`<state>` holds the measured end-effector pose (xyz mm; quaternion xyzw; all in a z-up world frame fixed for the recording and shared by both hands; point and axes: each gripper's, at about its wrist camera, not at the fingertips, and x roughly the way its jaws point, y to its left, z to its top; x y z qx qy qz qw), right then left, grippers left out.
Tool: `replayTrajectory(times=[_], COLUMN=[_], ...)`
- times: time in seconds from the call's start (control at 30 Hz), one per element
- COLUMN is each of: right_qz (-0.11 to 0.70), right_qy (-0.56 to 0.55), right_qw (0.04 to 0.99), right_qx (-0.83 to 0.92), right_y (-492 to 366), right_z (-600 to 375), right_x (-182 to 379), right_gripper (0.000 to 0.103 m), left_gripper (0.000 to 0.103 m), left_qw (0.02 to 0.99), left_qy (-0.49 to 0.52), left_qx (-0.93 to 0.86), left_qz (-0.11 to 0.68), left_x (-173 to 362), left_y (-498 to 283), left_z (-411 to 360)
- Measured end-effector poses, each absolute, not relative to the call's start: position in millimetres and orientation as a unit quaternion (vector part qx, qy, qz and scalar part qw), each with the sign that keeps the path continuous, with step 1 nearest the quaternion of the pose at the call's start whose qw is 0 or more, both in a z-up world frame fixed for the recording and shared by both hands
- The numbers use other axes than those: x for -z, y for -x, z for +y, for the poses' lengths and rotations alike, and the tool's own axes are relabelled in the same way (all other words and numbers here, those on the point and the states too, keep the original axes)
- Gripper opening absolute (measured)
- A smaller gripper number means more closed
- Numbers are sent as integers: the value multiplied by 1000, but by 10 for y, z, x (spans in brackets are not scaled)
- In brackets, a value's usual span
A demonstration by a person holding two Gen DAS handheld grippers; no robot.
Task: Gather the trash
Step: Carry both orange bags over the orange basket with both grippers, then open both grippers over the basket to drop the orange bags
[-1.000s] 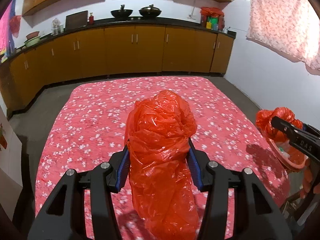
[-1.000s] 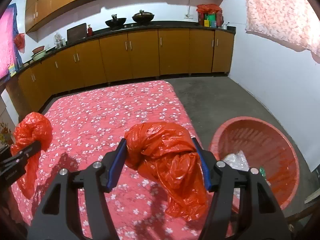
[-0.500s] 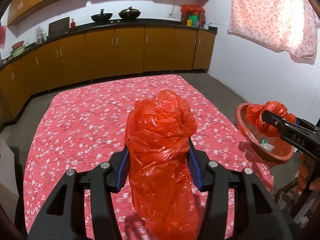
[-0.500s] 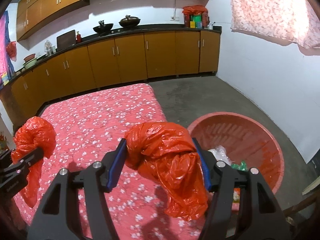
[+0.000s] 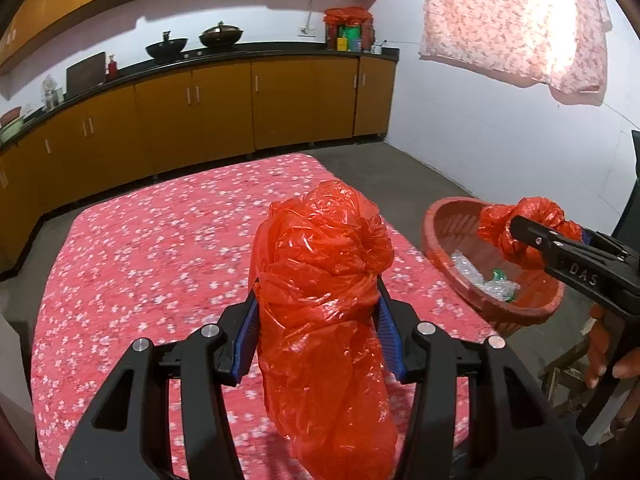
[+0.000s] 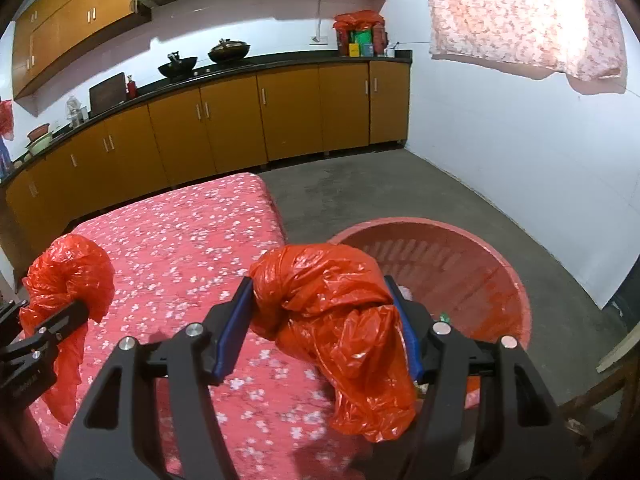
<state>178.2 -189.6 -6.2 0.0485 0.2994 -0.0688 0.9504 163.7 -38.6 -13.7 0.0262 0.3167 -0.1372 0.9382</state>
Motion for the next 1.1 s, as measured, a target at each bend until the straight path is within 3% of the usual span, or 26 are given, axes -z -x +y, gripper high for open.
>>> replayTrajectory(times=[1.1], right_qz=[271], right_qy=[-118], right_qw=[937], right_qx=[189], right_y=[-1853], right_z=[-3113], right_x=[97], right_gripper=[62], left_gripper=[52], left_qw=[909], left_qy=[-50], left_qx=[266], left_qz=[317], left_x=[196], left_y=[-2013], left_z=[-1871])
